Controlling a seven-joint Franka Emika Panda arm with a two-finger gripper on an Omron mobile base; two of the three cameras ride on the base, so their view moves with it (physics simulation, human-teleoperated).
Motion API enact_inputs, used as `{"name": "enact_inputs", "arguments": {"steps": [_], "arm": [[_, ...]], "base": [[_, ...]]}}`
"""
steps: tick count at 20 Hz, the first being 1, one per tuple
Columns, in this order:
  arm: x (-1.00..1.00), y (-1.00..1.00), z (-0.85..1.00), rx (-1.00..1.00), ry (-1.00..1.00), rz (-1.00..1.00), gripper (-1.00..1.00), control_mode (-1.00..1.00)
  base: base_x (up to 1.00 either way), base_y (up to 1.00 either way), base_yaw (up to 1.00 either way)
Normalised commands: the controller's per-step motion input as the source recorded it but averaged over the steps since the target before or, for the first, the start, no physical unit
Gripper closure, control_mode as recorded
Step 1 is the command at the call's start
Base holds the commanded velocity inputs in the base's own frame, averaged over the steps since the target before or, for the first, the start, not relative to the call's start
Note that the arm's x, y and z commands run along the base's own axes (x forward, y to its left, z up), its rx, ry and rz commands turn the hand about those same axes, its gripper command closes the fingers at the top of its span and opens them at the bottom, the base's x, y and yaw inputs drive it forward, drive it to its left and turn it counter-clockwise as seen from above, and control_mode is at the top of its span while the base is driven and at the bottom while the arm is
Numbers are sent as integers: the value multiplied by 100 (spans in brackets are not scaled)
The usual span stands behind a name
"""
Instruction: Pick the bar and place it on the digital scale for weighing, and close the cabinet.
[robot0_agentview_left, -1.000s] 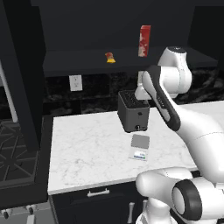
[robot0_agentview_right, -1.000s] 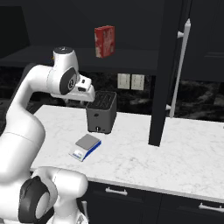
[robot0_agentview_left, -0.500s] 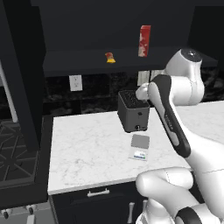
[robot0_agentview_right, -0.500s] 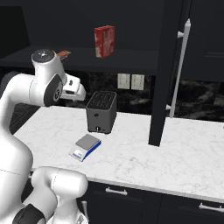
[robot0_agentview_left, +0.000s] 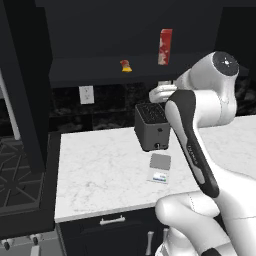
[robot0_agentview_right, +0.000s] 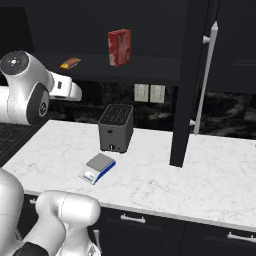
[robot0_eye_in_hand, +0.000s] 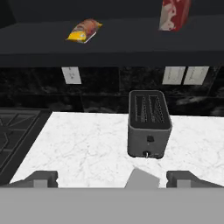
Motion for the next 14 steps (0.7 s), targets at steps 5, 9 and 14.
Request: {"name": "enact_inputs", "arguments": {"steps": [5,9,14], "arm": [[1,20,29,0,-24,0,-100,-100],[0,5,31,0,-26,0,-100,-100],[16,26,22,0,-15,0,-100,-100]], "base": [[0,0,0],[0,0,0],[0,0,0]]}}
